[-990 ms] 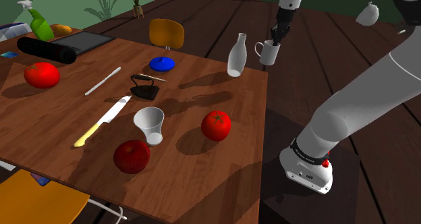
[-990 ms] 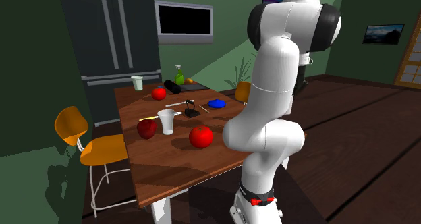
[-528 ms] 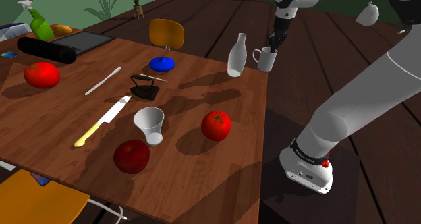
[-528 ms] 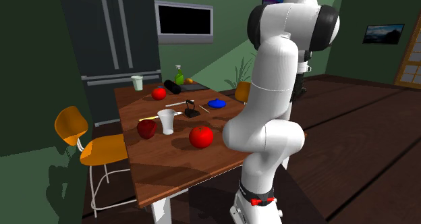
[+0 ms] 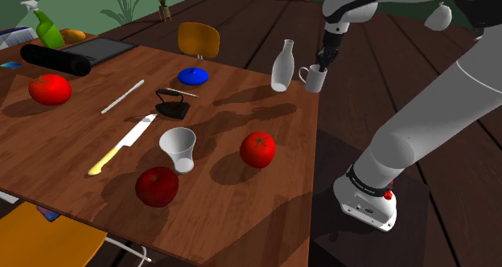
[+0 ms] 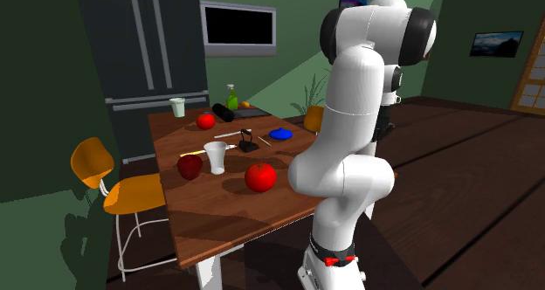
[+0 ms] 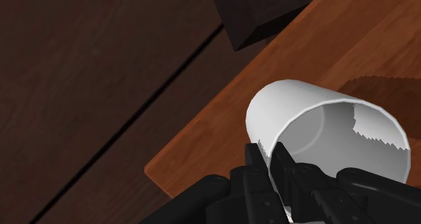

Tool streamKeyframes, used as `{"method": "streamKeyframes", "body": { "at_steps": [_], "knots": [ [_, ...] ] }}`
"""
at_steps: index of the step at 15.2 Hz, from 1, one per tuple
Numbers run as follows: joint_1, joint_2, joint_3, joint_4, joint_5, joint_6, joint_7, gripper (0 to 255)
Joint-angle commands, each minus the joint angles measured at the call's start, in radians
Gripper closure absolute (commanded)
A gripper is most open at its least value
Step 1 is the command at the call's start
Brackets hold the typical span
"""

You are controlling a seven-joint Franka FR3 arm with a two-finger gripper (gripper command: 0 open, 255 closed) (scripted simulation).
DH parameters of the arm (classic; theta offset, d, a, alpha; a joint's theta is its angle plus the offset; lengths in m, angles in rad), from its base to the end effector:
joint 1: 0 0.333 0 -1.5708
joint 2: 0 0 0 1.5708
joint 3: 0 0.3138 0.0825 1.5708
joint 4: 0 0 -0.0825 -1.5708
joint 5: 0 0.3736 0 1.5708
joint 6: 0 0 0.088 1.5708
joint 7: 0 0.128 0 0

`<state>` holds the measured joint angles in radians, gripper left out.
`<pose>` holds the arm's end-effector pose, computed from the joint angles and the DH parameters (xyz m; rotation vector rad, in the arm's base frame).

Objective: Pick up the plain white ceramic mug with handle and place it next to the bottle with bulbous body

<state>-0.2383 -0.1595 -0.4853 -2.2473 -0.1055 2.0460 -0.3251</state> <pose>0.3539 -0.3265 0.4023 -3.0821 0.5291 0.0928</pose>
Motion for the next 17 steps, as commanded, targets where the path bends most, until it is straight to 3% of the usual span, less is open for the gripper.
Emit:
{"method": "streamKeyframes", "body": {
  "at_steps": [1, 12, 17],
  "knots": [
    [0.000, 0.012, -0.003, -0.017, 0.004, 0.028, -0.003, 255],
    [0.002, 0.103, -0.017, -0.094, 0.044, 0.188, -0.034, 255],
    [0.002, 0.103, -0.017, -0.094, 0.044, 0.188, -0.034, 255]
  ]
}}
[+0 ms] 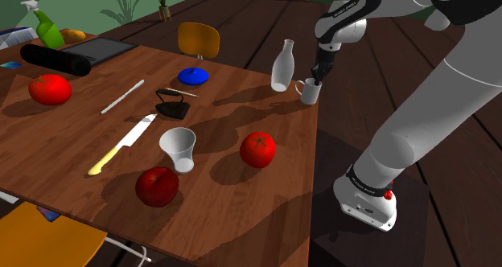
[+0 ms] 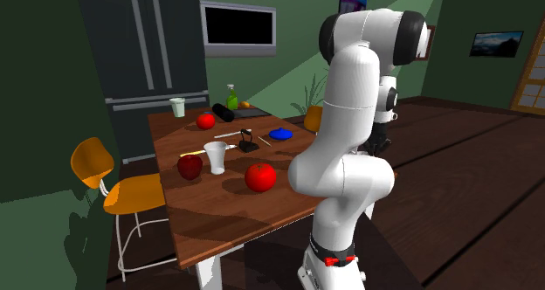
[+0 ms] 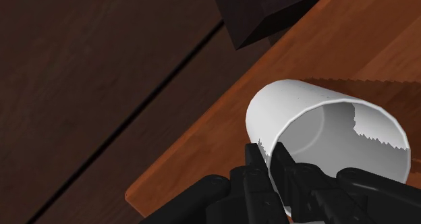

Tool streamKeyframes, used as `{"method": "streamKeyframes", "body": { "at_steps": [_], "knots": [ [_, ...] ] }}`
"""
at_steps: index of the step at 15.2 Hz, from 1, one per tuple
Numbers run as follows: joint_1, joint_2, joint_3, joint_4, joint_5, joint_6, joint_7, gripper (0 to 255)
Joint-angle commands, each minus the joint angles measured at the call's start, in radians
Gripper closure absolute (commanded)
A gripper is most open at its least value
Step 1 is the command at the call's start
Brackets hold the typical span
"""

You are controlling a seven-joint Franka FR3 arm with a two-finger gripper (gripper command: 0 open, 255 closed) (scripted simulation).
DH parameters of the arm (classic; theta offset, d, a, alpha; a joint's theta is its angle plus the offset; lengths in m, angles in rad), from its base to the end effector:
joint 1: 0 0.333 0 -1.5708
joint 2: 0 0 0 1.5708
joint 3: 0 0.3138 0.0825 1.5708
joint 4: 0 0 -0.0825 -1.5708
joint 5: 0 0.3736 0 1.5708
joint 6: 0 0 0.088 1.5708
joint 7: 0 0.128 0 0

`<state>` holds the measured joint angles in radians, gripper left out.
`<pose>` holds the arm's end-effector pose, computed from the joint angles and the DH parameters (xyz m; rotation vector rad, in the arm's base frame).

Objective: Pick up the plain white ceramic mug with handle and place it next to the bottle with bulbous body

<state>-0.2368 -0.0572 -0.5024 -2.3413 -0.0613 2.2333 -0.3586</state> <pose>0.3548 -0.3269 0.3332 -3.0821 0.5291 0.0925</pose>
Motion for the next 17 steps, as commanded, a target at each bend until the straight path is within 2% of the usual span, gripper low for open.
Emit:
{"method": "streamKeyframes", "body": {
  "at_steps": [1, 3, 4, 9, 13, 17],
  "knots": [
    [0.000, 0.000, 0.000, 0.000, 0.000, 0.001, 0.000, 255],
    [0.000, 0.000, 0.000, 0.000, 0.000, 0.001, 0.000, 255],
    [0.000, 0.000, 0.000, 0.000, 0.000, 0.001, 0.000, 0],
    [0.000, 0.000, 0.000, 0.000, 0.000, 0.001, 0.000, 0],
    [0.001, -0.068, 0.010, 0.071, -0.030, -0.133, 0.024, 0],
    [0.001, -0.068, 0.011, 0.071, -0.030, -0.133, 0.024, 0]
  ]
}}
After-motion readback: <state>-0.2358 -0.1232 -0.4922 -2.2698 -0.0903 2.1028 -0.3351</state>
